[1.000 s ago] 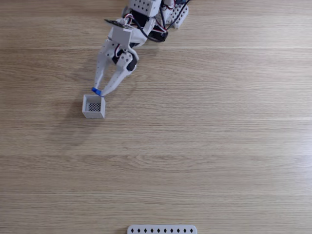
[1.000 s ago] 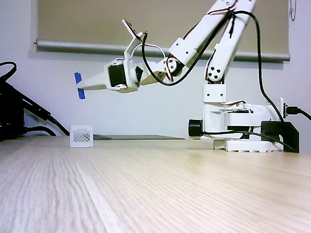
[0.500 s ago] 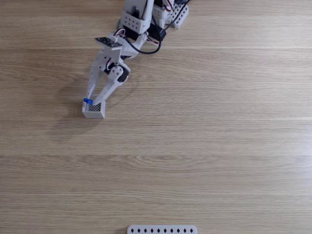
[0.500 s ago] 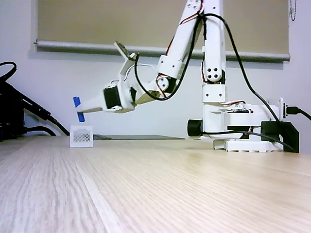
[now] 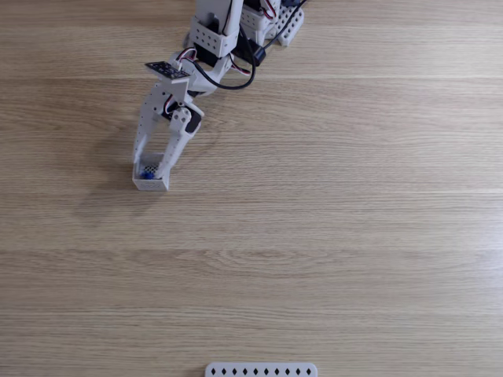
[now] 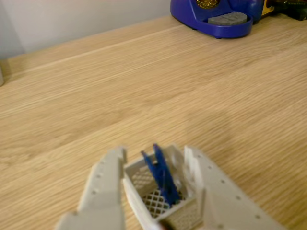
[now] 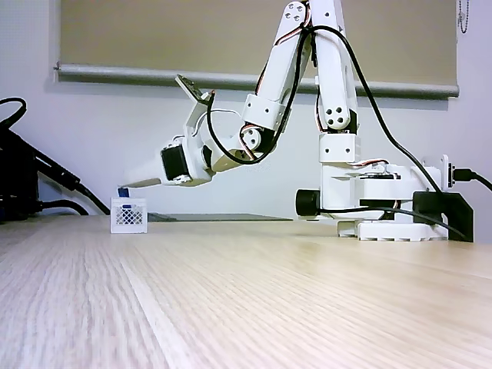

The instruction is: Grasp a peg and put it in the crate.

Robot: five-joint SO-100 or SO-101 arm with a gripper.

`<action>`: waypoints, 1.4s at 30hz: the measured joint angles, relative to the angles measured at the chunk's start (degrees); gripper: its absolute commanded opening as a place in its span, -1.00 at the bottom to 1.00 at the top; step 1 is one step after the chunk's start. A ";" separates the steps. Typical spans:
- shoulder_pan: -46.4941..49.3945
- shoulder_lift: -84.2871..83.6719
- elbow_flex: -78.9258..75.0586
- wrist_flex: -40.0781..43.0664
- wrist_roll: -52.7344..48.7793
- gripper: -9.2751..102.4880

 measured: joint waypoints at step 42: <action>-33.13 102.39 21.09 105.82 100.02 -0.84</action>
